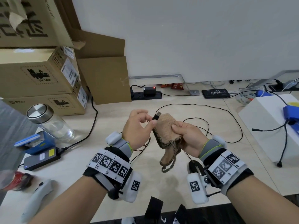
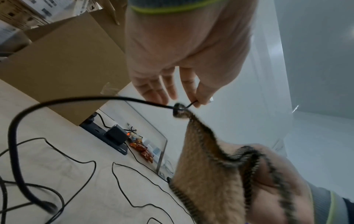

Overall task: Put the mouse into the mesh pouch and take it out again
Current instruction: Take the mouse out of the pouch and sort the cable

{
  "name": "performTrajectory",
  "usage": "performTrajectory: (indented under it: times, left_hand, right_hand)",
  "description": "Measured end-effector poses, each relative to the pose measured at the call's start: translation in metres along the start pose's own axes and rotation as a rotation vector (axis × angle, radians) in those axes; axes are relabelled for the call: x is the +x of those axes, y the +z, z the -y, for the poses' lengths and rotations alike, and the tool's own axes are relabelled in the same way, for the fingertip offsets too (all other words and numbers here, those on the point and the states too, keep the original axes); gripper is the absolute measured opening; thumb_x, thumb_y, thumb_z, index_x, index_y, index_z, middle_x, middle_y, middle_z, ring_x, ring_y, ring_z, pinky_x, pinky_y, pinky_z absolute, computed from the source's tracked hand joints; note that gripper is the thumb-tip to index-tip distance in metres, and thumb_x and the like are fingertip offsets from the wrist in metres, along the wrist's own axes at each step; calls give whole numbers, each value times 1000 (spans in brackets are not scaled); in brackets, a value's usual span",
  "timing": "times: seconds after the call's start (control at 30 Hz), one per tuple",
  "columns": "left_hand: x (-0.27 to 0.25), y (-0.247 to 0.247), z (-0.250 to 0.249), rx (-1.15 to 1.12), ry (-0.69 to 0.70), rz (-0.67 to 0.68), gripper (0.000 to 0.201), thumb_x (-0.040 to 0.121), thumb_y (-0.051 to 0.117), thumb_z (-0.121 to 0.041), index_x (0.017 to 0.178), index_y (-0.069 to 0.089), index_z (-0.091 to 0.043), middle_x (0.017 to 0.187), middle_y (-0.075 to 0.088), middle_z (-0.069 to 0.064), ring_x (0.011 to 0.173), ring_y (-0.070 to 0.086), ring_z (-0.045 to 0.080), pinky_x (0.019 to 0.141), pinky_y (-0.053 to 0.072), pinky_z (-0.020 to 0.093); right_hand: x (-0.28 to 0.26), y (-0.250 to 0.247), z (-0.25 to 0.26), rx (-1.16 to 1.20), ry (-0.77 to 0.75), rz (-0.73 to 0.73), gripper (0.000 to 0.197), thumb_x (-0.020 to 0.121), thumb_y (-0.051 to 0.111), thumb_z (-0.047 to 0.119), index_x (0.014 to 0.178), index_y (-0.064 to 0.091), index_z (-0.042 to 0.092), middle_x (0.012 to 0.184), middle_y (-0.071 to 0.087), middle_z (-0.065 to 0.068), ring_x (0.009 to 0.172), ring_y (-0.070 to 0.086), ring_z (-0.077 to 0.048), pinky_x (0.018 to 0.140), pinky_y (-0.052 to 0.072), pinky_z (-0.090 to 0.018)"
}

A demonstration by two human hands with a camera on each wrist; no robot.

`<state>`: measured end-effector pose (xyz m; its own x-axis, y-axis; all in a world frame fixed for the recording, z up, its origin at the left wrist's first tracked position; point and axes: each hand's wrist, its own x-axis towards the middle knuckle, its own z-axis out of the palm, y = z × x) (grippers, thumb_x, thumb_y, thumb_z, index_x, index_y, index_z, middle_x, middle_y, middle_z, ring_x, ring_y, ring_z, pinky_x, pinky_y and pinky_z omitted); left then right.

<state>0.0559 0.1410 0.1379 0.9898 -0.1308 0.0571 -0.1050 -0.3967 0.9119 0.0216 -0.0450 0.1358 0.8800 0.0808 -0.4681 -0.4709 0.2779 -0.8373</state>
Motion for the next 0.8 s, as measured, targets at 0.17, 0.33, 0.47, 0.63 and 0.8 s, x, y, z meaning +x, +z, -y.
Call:
performTrajectory:
  times: [0.17,0.33,0.47,0.63,0.8]
  left_hand:
    - [-9,11,-6,-89,-113,98,15,91,62,-20,77,60,-18,66,68,-2,55,64,18,66,57,43]
    - [-10,22,-6,-73,-102,13,20,89,66,-22,70,61,-21,67,70,10,50,50,15,54,47,36]
    - [-12,19,-11,-77,-61,19,22,88,66,-16,67,64,-24,66,70,3,52,52,10,55,45,27]
    - [-16,16,-20,87,36,113,17,85,63,-11,71,68,-19,51,55,-12,45,43,3,51,35,21]
    - [-18,19,-27,244,124,136,18,82,54,-3,77,69,-10,52,53,-9,54,47,17,53,35,28]
  right_hand:
    - [-5,11,10,196,-98,-108,29,102,41,22,112,62,5,114,67,-20,106,61,-35,100,45,-56]
    - [-9,24,11,421,-69,-56,54,102,32,40,126,55,-3,124,63,-23,117,60,-33,98,49,-46]
    - [-15,28,5,308,-159,5,23,96,48,15,107,63,4,93,71,-10,82,69,-18,73,58,-29]
    - [-16,36,-3,-79,-300,-115,9,94,58,12,97,67,12,90,68,-10,82,64,-19,76,55,-30]
    - [-6,37,0,-200,-324,-274,27,99,51,21,78,65,12,59,61,5,57,55,-11,61,47,-27]
